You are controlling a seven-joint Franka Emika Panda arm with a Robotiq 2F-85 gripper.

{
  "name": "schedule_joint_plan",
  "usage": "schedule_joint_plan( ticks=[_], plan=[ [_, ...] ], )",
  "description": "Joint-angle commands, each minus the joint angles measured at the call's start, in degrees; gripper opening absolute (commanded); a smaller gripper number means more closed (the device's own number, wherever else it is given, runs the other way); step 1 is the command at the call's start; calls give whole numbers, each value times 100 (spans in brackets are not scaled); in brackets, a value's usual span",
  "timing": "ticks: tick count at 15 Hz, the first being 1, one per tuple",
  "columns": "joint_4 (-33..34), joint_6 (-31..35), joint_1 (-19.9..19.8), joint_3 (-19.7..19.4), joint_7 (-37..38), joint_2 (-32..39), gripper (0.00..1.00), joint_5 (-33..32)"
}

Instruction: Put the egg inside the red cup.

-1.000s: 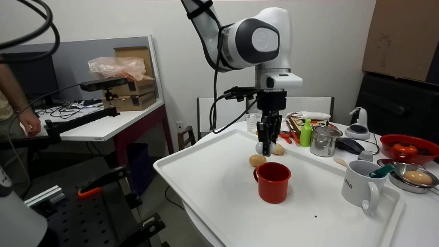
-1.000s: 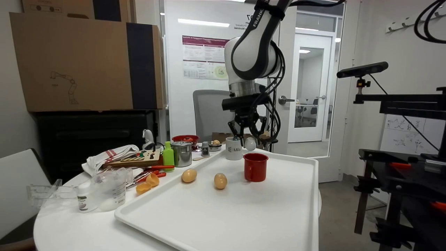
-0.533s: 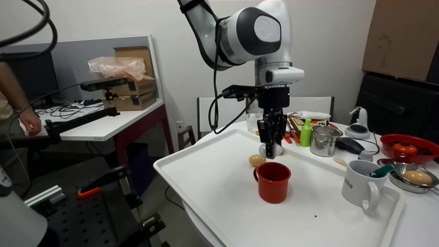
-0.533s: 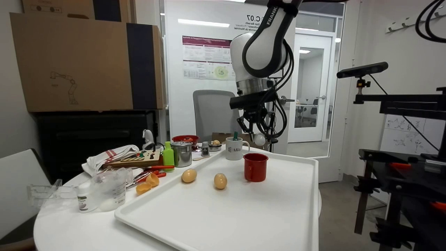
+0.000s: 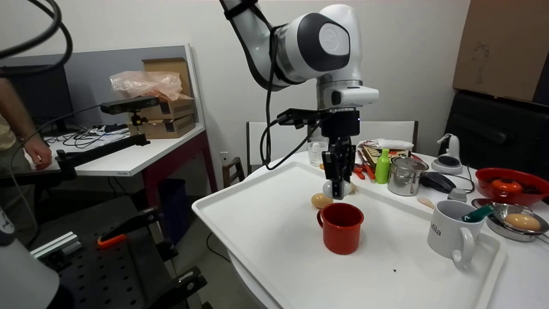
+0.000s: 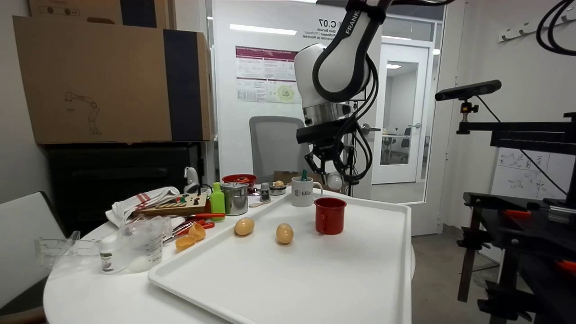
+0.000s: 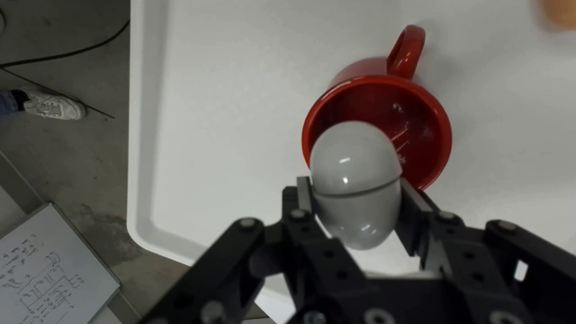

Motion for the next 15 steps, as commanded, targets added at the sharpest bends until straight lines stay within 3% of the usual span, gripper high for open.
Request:
schedule_joint_plan(
  ticks=[1,9,11,13,15],
  plan=[
    [184,-86,-138,80,-78,143,19,-207],
    [687,-213,-352,198,-659,520,19,-184],
    [868,-300,-360,205,-777,603,70,-174],
    [918,-268,-309,203,-814,641,74,-203],
    [866,-182,-200,198,-795,655,90,-251]
  ],
)
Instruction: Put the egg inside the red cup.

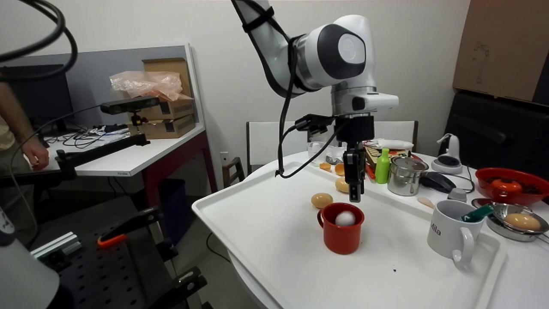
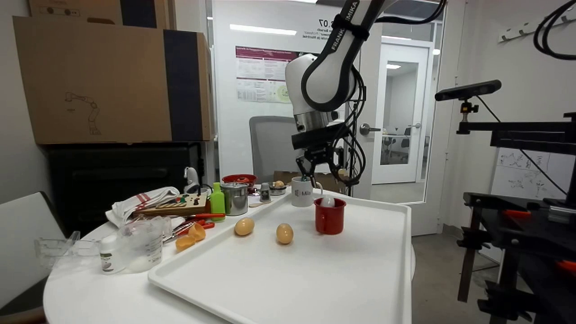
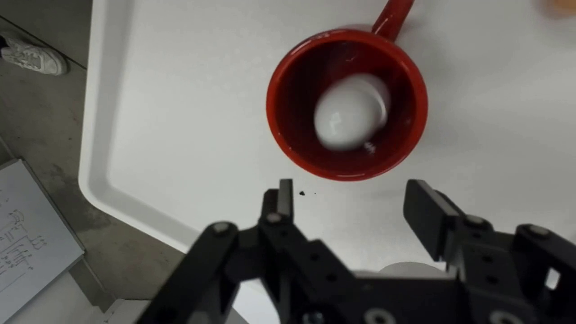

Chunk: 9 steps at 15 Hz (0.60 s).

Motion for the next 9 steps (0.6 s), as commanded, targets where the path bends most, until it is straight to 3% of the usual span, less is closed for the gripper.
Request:
schedule_joint_plan(
  ticks=[1,2,9],
  plan=[
    [6,41,129,41,-6,56,96,-163],
    [-25,68,175,46,17,58,100,-192],
    [-8,36,237,171,-3,74,100,-134]
  ],
)
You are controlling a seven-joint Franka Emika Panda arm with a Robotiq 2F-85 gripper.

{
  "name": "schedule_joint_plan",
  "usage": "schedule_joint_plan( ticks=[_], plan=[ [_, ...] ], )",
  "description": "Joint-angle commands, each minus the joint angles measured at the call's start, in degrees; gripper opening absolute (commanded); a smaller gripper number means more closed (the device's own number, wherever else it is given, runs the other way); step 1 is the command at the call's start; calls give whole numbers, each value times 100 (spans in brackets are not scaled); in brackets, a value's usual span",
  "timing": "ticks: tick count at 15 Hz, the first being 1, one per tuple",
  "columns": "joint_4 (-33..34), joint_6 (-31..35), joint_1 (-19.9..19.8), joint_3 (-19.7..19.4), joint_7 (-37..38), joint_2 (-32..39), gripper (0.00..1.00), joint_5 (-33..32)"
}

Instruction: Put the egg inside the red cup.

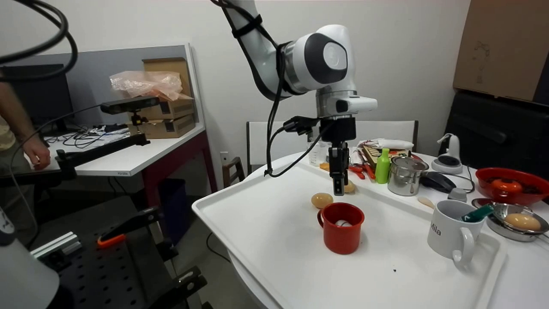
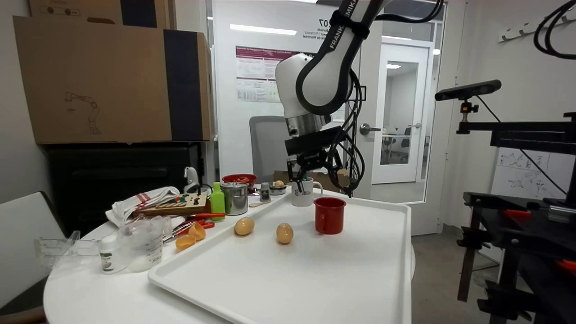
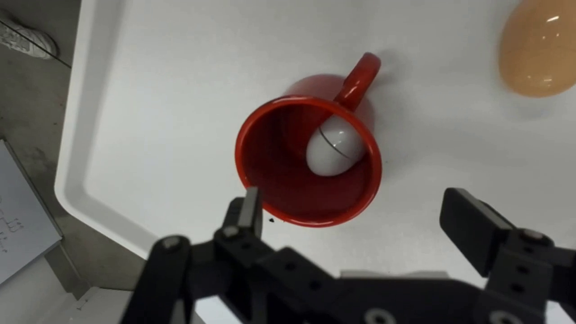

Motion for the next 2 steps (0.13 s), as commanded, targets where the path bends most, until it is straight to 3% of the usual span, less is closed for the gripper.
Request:
schedule_joint_plan(
  ticks=[1,2],
  plan=[
    [15,-12,-35,6,-2,6,100,-4],
    [15,-11,-54,0,-4,6,100,-2]
  ],
)
